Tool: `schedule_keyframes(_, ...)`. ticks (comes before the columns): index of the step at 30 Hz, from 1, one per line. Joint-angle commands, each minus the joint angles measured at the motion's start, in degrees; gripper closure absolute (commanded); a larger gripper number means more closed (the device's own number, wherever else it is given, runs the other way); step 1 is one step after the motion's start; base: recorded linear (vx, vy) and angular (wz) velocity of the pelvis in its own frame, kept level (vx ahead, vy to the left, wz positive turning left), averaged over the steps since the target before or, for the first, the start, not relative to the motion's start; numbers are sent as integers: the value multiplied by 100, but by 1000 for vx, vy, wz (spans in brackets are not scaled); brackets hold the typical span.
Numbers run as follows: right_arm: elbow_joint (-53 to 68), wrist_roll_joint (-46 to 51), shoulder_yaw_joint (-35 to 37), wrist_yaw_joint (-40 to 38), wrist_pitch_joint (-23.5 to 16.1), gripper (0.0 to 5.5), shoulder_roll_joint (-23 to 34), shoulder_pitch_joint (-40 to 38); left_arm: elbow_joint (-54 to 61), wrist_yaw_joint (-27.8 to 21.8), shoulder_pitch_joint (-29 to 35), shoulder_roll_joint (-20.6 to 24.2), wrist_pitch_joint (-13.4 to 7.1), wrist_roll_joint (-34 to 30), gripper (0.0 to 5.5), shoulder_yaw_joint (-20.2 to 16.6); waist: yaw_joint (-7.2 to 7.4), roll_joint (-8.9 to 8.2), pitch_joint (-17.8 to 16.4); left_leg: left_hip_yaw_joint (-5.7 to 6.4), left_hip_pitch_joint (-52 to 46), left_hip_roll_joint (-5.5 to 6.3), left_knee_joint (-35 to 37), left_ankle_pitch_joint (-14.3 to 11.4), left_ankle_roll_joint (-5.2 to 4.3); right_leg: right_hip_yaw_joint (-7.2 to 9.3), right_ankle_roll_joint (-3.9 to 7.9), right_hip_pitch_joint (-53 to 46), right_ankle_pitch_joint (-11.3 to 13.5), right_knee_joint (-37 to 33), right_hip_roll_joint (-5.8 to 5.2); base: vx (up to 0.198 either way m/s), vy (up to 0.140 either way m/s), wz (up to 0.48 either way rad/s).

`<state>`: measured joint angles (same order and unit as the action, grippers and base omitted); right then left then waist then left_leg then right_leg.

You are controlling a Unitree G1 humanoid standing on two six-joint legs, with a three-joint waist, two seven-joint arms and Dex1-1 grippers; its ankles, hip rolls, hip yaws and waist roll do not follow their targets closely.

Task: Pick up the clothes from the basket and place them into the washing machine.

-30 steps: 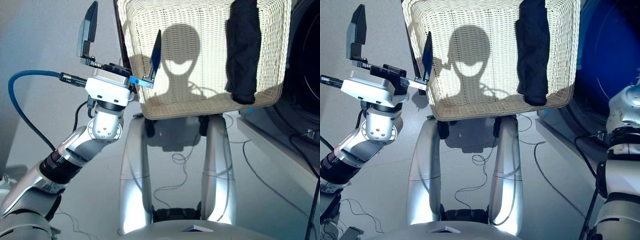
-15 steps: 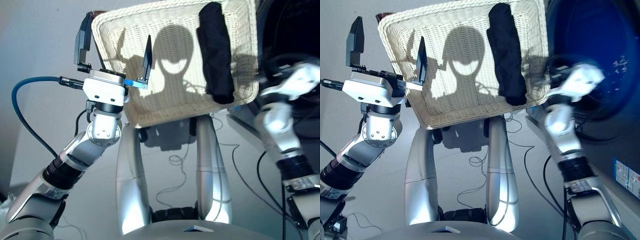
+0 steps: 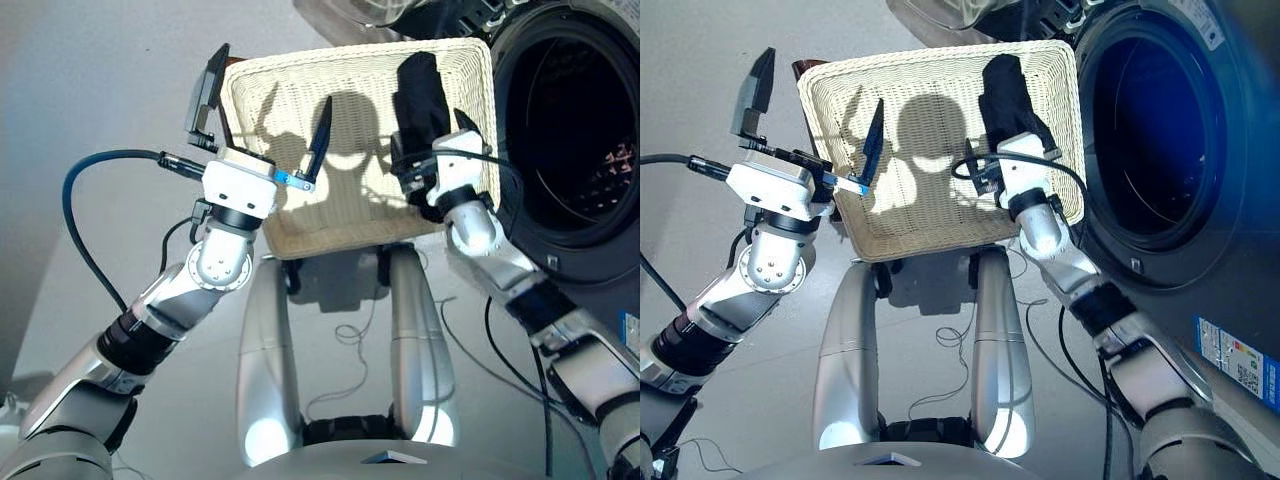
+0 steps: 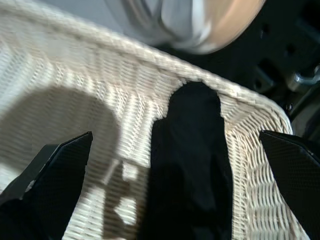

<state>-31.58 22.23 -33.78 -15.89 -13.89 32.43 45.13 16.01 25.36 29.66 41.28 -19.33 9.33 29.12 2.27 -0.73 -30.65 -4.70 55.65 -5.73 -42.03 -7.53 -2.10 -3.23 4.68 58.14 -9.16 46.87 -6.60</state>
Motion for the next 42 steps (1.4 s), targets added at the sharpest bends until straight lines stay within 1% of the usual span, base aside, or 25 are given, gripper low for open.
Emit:
schedule_keyframes(1, -168, 87, 221, -103, -75, 0, -7, 352, 398, -16, 29, -138, -383, 78, 0, -23, -112, 150, 86, 88, -164, -80, 321, 69, -284, -49, 153, -4, 281, -608, -97, 0, 0, 0)
schedule_keyframes(5, -930, -49, 287, -197, 67, 0, -85, 620, 381, -27, 76, -227, -373, 96, 0, -41, -140, 215, 86, 107, -98, -69, 263, 41, -293, -25, 132, 64, 229, -506, -115, 0, 0, 0)
schedule_keyframes(8, -1475, 70, 462, -284, 97, 0, -153, 761, 379, -13, 62, -335, -329, 94, 0, -49, -152, 242, 86, 117, -14, -63, 214, 25, -294, -6, 120, 140, 211, -452, -120, 0, 0, 0)
schedule_keyframes(11, -2270, 306, 677, -360, 129, 0, -292, 907, 307, 14, 96, -384, -296, 109, 0, -21, -181, 295, 86, 120, 58, -67, 167, 8, -292, 12, 114, 223, 195, -391, -126, 0, 0, 0)
schedule_keyframes(17, -3054, 336, 697, -237, 272, 0, -305, 1122, 310, -15, 249, -491, -318, 162, 0, 34, -209, 387, 86, 121, 214, -57, 106, 0, -288, 13, 113, 394, 171, -301, -124, 0, 0, 0)
schedule_keyframes(21, -3291, 302, 629, -128, 333, 0, -323, 1252, 397, -22, 300, -516, -336, 204, 0, 60, -238, 458, 86, 134, 366, -50, -20, -29, -286, 11, 113, 578, 128, -153, -124, 0, 0, 0)
schedule_keyframes(26, -3429, 246, 524, -95, 398, 0, -491, 1356, 510, 29, 316, -518, -347, 240, 0, -13, -267, 537, 86, 91, 669, -73, -302, -107, -273, -5, 124, 910, 42, 148, -95, 0, 0, 0)
schedule_keyframes(31, -3482, 305, 585, -119, 427, 0, -641, 1320, 563, 32, 310, -592, -309, 302, 0, 20, -255, 613, 86, 96, 961, -62, -574, -159, -279, 10, 137, 1221, -27, 469, -134, 0, 0, 0)
schedule_keyframes(36, -3590, 213, 551, -106, 460, 0, -754, 1356, 523, 84, 307, -634, -280, 268, 0, 39, -278, 629, 86, 102, 1218, -75, -811, -180, -275, 26, 142, 1467, -27, 676, -116, 0, 0, 0)
schedule_keyframes(37, -3622, 216, 558, -105, 467, 0, -773, 1363, 538, 88, 320, -638, -274, 267, 0, 52, -283, 638, 86, 124, 1274, -69, -858, -188, -270, 24, 146, 1519, -35, 719, -111, 0, 0, 0)
schedule_keyframes(42, -3755, 310, 589, -70, 486, 0, -829, 1416, 581, 106, 348, -639, -278, 286, 0, 56, -297, 681, 86, 150, 1460, -42, -987, -205, -263, 31, 153, 1712, -39, 853, -108, 0, 0, 0)
